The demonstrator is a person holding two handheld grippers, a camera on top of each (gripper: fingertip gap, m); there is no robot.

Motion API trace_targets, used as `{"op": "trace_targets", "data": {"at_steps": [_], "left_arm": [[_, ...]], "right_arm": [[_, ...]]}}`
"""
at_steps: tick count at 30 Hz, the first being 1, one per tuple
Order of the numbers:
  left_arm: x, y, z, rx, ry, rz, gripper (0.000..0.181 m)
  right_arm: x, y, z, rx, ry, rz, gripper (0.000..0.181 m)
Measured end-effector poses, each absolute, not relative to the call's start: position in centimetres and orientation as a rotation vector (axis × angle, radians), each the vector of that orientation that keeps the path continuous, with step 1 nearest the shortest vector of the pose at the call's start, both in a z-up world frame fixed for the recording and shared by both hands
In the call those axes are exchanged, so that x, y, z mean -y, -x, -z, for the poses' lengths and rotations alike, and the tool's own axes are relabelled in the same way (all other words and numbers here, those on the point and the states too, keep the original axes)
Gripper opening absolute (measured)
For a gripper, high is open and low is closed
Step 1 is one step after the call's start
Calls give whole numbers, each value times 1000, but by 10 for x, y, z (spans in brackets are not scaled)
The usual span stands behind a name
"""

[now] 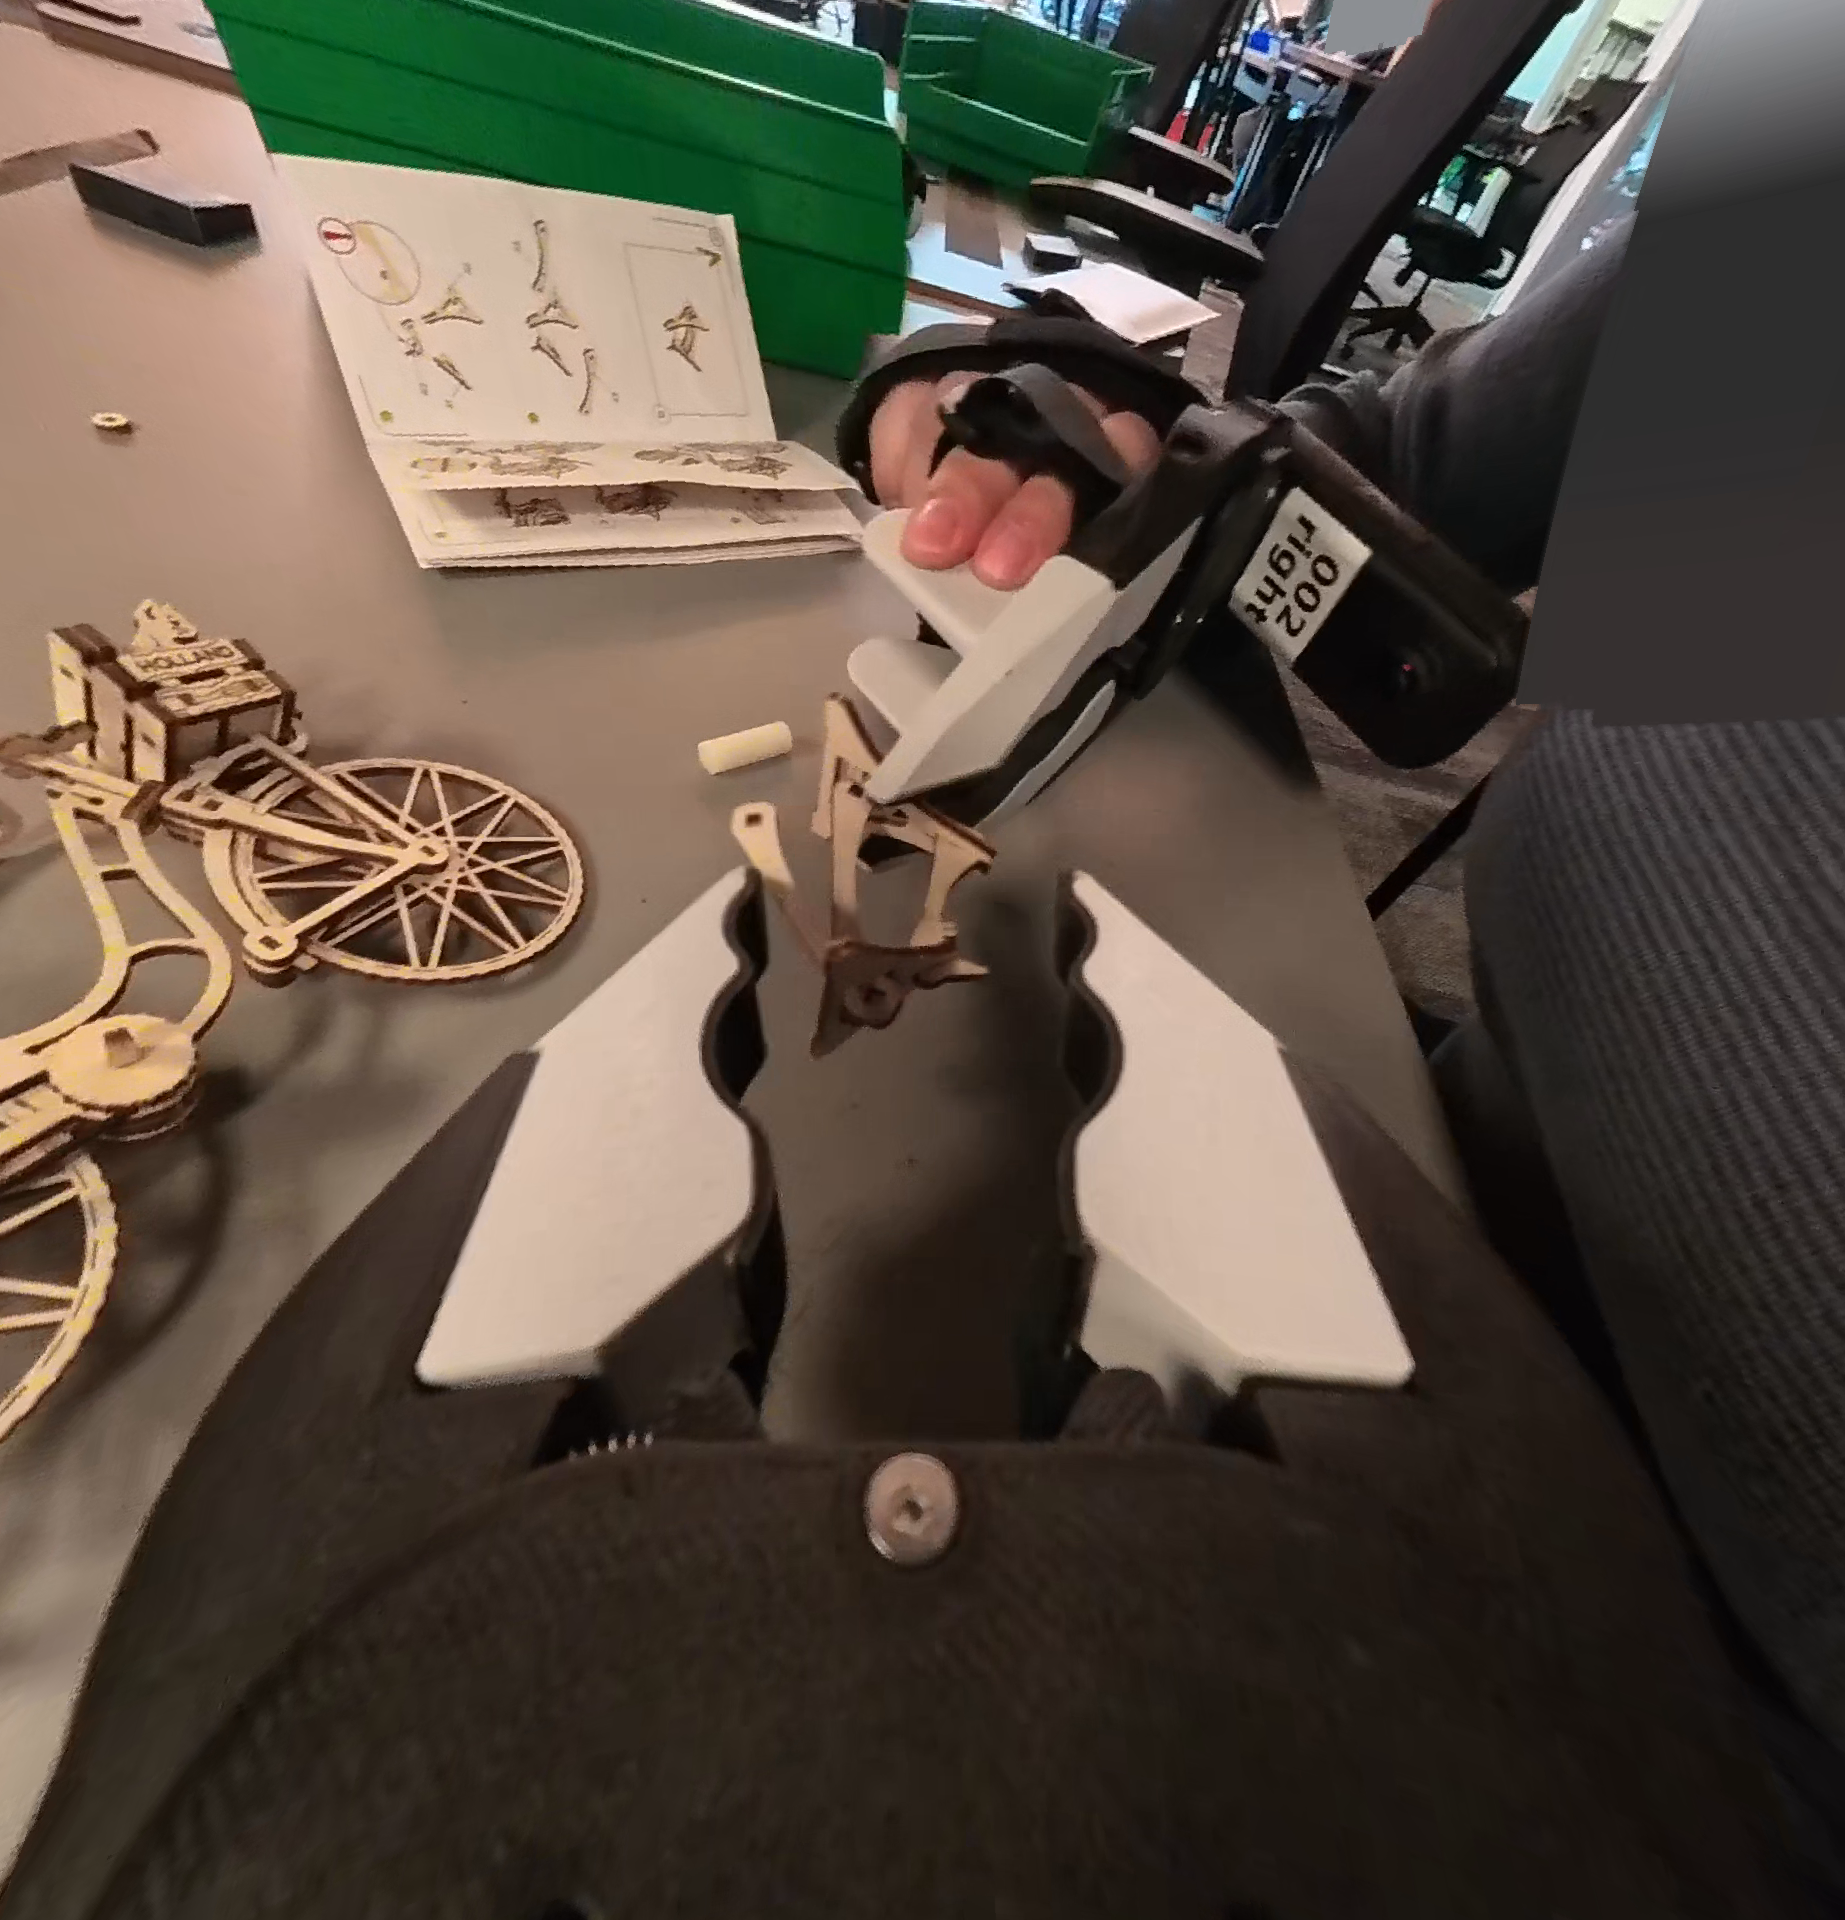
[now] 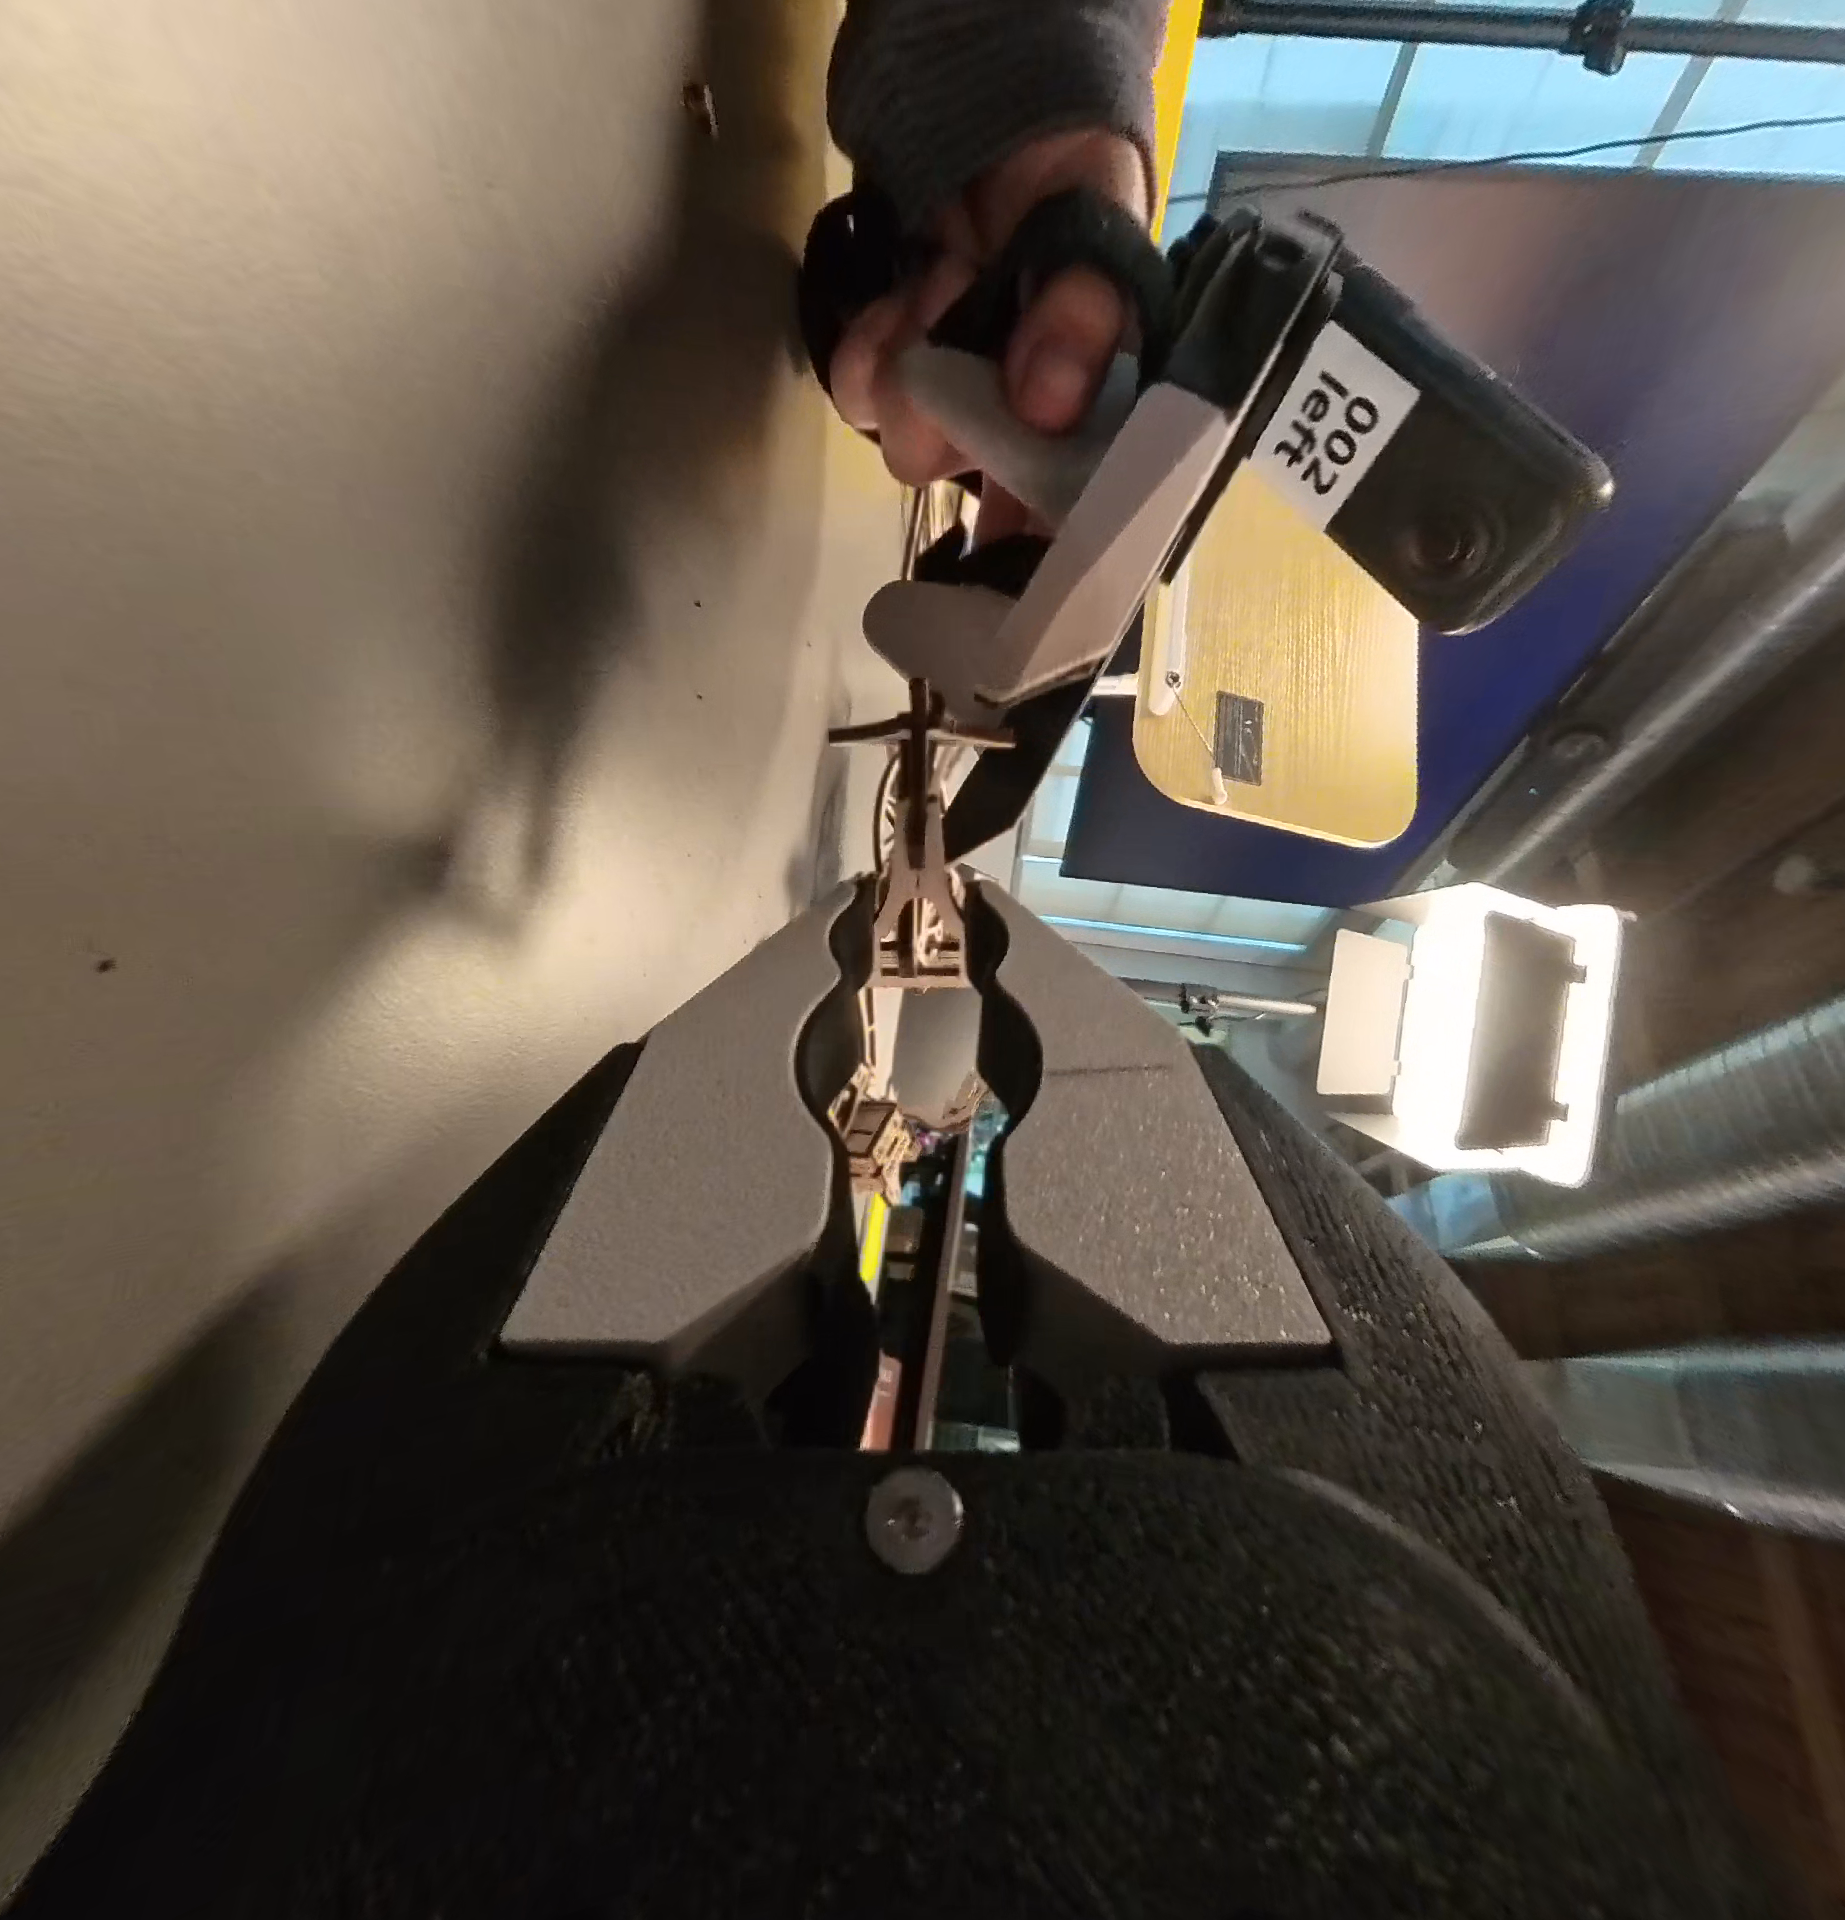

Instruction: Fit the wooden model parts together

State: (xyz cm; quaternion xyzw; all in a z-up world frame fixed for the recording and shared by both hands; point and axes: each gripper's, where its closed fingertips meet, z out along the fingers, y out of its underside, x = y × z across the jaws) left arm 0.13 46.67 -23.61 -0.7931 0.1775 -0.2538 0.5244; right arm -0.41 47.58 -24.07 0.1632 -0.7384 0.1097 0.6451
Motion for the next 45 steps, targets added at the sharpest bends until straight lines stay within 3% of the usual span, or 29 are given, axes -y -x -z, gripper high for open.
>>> {"op": "trace_targets", "data": {"at_steps": [15,31,37,39,45], "left_arm": [[-459,-12,239,-555,1889,584,37],[-458,-18,235,-597,1841,550,39],[-460,0,228,-632,1765,379,23],[-460,5,233,-689,1763,297,24],[-460,-5,223,-765,1632,237,52]], "right_arm": [[-476,5,241,1677,-374,-244,14],[-480,8,240,1704,-313,-289,6],[-475,5,241,1750,-284,-388,5],[-471,2,240,1785,-251,-491,5],[-461,-5,228,1856,-109,-833,3]]}}
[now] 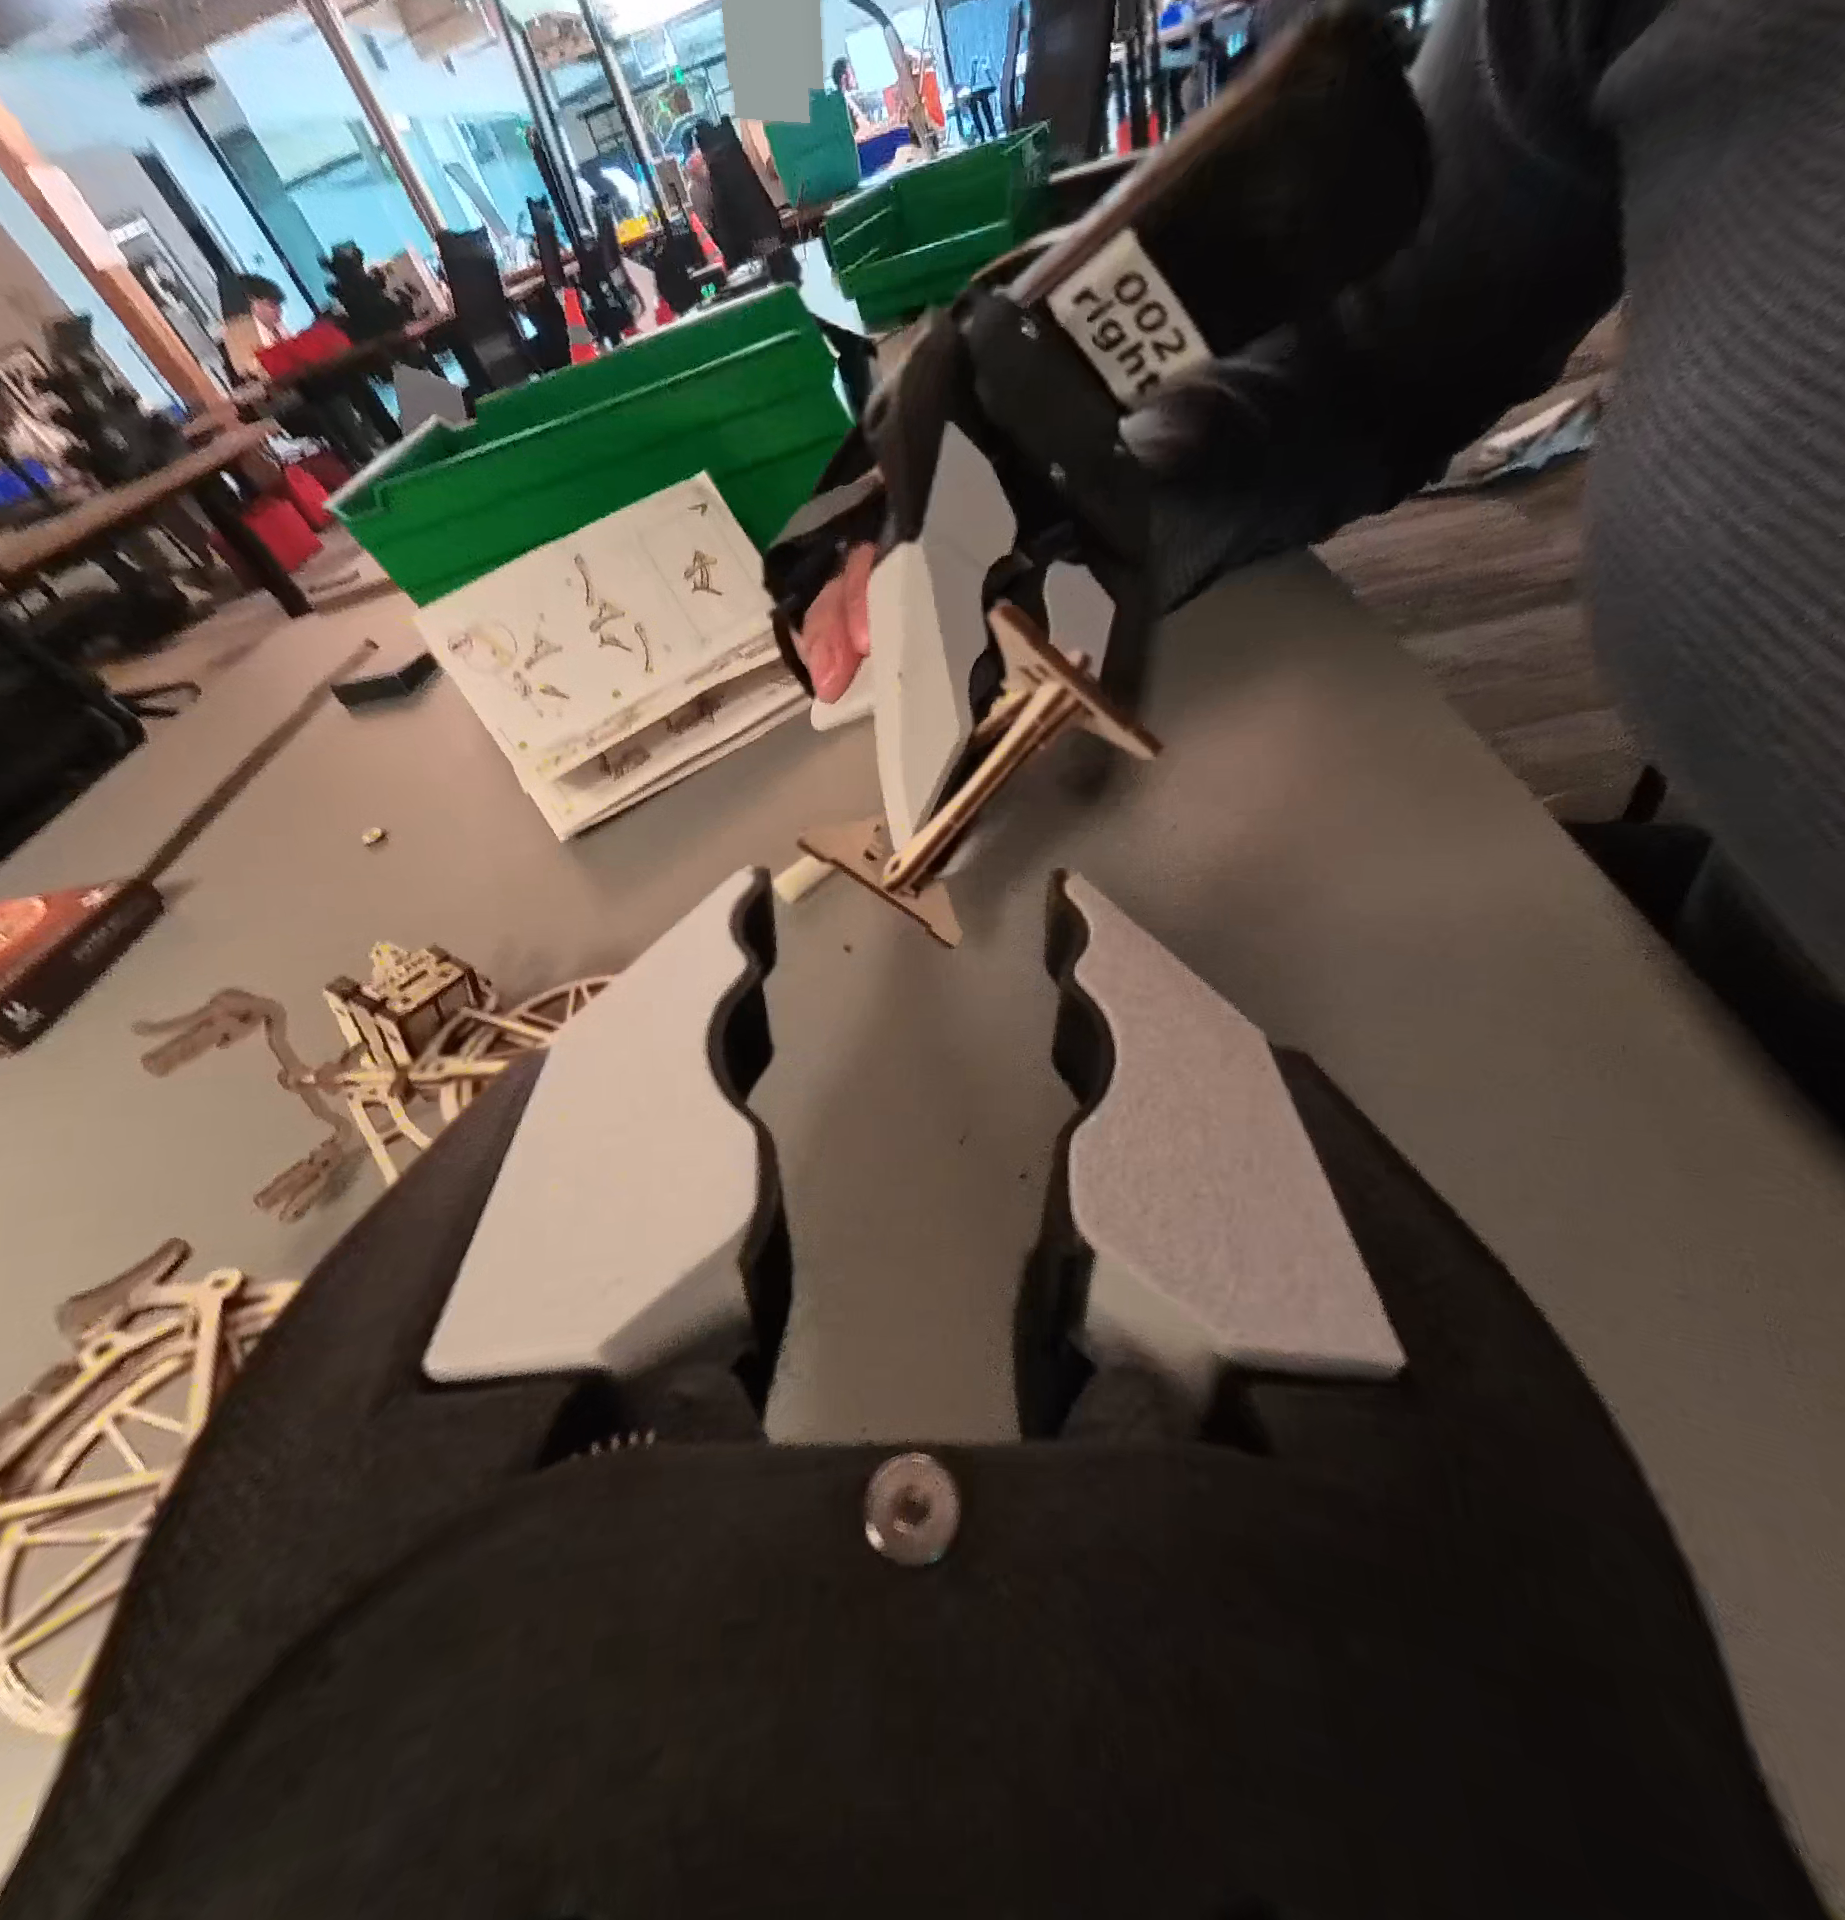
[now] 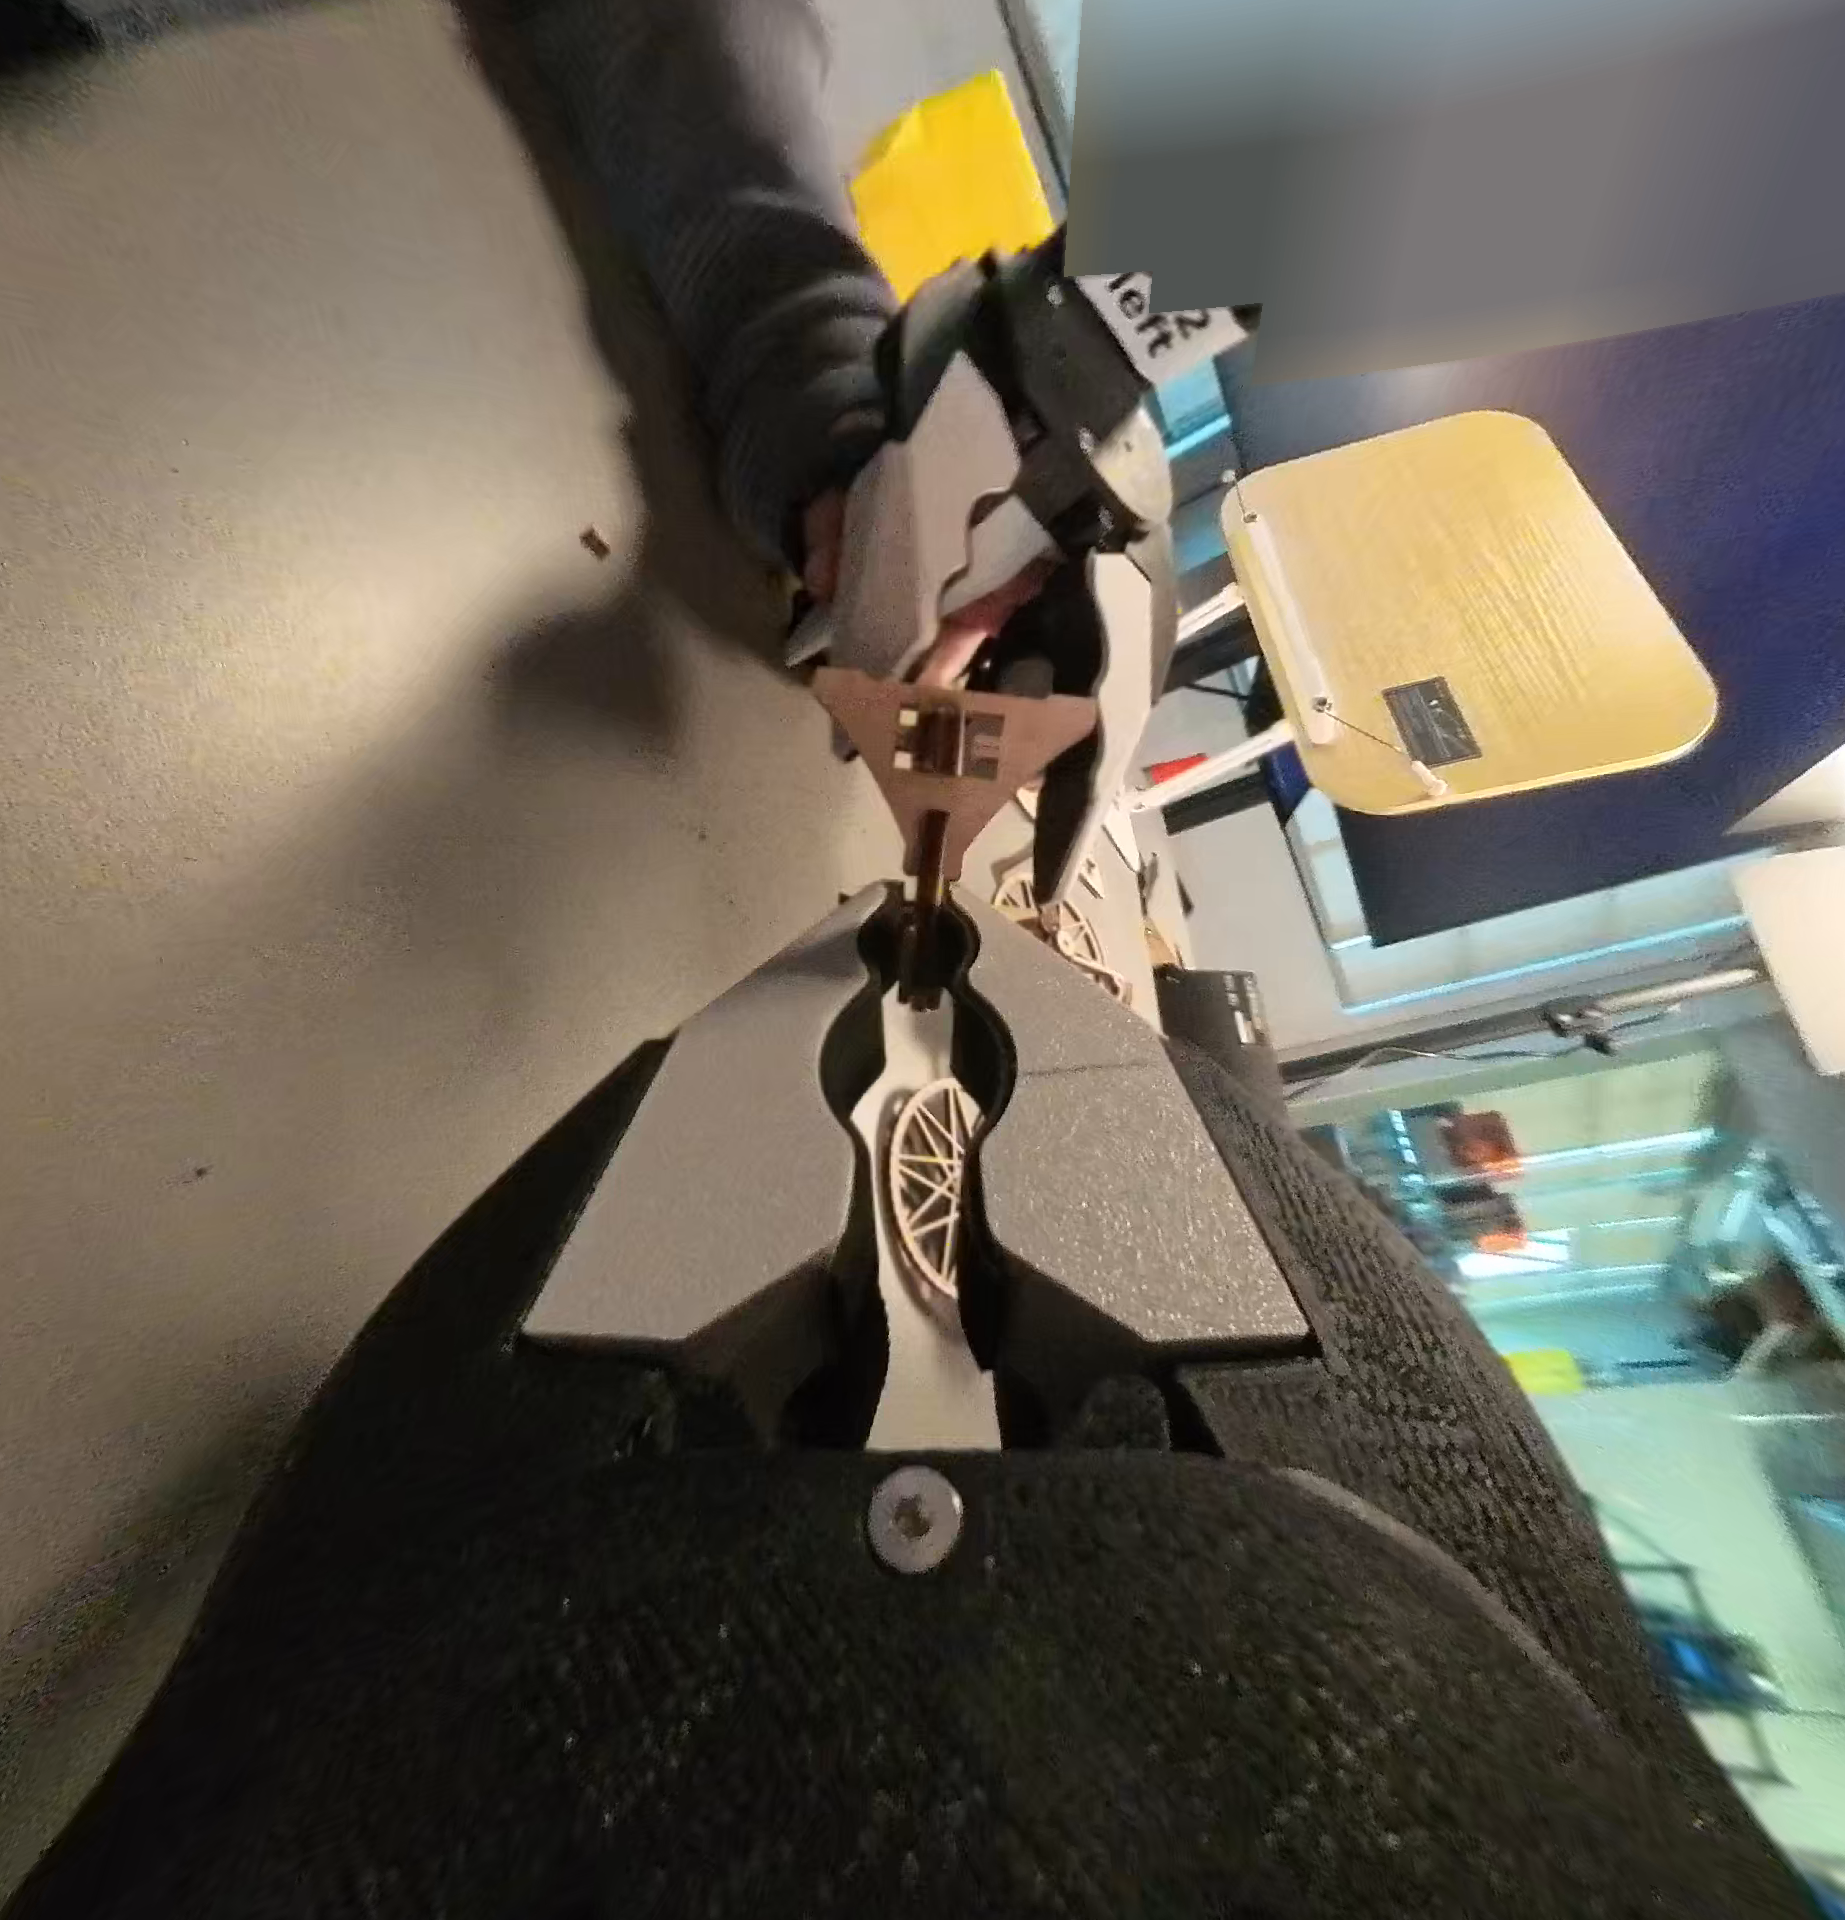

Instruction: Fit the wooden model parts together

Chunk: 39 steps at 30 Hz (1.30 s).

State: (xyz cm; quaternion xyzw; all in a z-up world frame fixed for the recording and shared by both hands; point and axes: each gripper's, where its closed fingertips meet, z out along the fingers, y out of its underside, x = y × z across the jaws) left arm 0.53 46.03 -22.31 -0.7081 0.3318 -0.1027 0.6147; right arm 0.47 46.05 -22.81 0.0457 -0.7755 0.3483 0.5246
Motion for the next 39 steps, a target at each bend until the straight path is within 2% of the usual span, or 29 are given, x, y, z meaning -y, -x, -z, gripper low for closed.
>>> {"op": "trace_targets", "data": {"at_steps": [6,25,28,33,39], "left_arm": [[-463,-11,231,-902,1575,43,49],[-459,-21,227,-953,1491,10,42],[-463,-14,230,-928,1538,-32,42],[-474,19,243,-825,1719,-193,42],[-476,58,261,-675,1989,-289,42]], "right_arm": [[-450,-13,224,1881,-107,-978,3],[-442,-19,218,1895,-72,-1150,3],[-448,-14,219,1887,-39,-1125,4],[-484,2,225,1897,112,-1034,18],[-533,16,220,1900,353,-957,16]]}}
